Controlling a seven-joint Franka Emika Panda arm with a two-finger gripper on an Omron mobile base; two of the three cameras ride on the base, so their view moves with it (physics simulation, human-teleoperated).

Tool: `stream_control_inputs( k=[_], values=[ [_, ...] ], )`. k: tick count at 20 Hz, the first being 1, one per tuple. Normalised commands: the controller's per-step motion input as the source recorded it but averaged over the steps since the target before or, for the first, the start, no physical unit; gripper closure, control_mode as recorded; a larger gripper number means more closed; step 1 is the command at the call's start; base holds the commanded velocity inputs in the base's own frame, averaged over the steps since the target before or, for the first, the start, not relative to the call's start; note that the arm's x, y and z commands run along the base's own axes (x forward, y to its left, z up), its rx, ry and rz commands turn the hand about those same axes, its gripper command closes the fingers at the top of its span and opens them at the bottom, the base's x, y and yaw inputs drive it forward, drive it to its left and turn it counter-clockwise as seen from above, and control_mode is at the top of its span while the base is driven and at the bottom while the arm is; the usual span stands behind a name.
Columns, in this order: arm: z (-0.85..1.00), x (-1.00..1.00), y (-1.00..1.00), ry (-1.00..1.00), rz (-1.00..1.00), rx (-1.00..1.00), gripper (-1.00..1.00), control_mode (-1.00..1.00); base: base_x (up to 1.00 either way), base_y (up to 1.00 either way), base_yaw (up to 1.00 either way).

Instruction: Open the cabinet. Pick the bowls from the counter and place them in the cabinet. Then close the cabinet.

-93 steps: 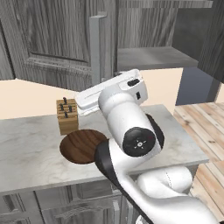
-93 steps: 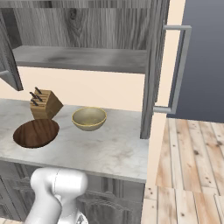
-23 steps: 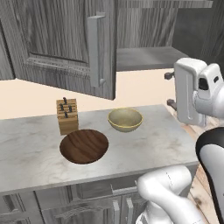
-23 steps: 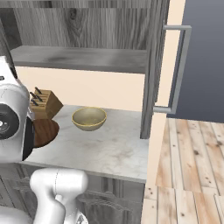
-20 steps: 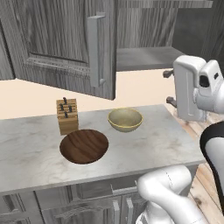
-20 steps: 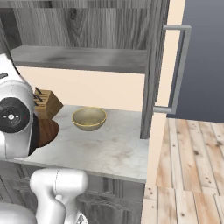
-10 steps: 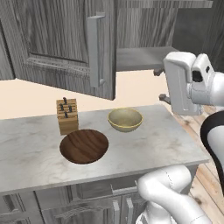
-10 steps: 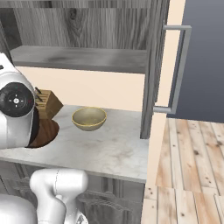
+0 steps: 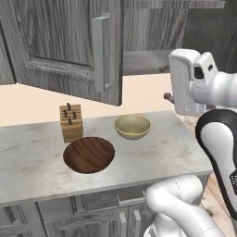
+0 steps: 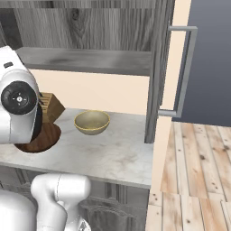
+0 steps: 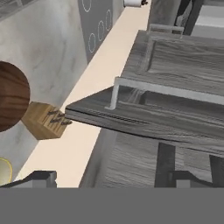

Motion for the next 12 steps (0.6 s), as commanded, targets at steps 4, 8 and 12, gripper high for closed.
stream_control_inputs(
  k=[4,8,12],
  values=[
    [0.0,0.21,0.0,0.1,-0.03,0.16,-1.0,-1.0,0.0,0.0,0.0],
    [0.0,0.07,0.0,0.08,0.0,0.19,-1.0,-1.0,0.0,0.0,0.0],
    [0.0,0.06,0.0,0.06,0.0,0.18,-1.0,-1.0,0.0,0.0,0.0]
  ],
)
